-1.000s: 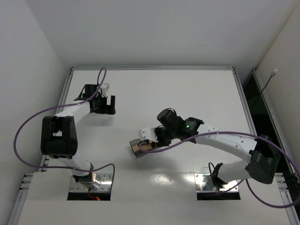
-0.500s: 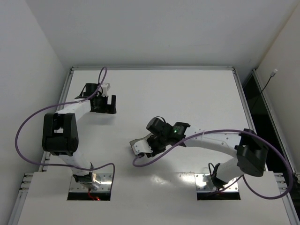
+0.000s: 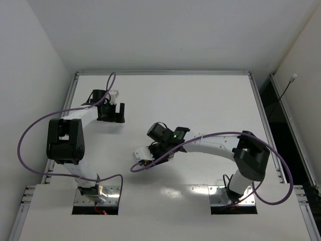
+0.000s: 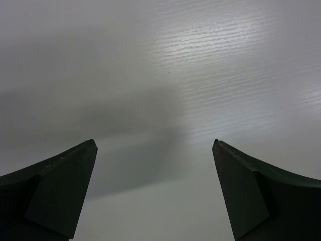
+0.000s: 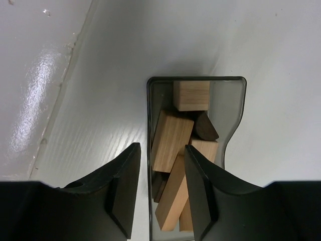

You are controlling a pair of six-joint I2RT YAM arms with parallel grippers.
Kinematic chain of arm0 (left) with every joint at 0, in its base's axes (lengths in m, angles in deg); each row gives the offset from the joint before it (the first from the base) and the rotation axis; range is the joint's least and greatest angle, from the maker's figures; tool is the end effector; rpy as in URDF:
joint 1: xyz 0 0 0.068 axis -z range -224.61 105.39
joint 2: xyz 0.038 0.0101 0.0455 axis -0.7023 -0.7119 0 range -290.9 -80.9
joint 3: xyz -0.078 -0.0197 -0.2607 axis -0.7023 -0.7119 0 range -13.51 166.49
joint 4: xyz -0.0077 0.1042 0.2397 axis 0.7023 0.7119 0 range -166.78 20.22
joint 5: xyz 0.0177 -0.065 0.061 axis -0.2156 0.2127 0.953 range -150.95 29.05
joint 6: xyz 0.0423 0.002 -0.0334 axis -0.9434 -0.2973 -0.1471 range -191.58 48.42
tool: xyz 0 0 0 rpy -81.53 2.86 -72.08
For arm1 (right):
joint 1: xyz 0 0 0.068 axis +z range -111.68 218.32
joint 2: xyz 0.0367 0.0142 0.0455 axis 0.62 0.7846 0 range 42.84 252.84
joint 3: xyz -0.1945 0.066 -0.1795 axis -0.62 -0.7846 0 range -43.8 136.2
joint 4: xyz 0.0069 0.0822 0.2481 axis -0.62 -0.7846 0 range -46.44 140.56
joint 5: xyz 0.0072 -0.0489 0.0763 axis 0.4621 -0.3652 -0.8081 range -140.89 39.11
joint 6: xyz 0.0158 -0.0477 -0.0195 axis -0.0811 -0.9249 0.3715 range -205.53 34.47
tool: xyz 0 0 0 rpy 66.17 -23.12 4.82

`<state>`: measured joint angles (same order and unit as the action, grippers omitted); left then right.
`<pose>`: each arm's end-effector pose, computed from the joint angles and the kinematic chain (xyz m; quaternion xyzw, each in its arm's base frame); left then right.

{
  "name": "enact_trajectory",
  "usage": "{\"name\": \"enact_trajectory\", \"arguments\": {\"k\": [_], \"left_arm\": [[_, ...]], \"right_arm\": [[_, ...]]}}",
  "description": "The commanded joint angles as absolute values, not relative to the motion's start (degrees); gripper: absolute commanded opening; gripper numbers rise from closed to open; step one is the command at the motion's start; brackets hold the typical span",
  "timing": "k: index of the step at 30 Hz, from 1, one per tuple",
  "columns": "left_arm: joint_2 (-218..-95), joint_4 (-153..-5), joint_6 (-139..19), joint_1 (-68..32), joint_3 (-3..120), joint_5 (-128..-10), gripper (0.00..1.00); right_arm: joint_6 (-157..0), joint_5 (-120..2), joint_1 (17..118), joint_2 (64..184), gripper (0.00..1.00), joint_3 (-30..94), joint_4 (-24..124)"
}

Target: Build the wood block tower

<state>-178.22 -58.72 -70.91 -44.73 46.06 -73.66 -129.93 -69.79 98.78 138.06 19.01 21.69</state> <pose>0.3451 -0.0071 0.1828 0.0260 0.9501 -0.1072 0.2917 0.1550 0.2969 0.2013 -0.7823 0.5503 0.1917 0.2200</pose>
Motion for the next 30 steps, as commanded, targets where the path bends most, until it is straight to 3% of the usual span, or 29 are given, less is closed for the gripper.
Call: {"name": "enact_trajectory", "arguments": {"k": [1, 23, 30], "left_arm": [[-178.7, -59.0, -71.3, -45.3, 48.6, -74.7, 1.0], [-181.9, -57.4, -72.4, -46.4, 50.9, -75.3, 1.0], [-181.9, -57.4, -72.4, -46.4, 49.9, -75.3, 1.0]], "right_arm": [[-130.3, -73.6, 98.5, 139.4, 0.37, 22.4, 21.9], [-130.3, -78.7, 99.0, 146.9, 0.36, 25.9, 18.5], [-128.7, -78.1, 99.0, 148.0, 0.29, 25.9, 20.9]]}}
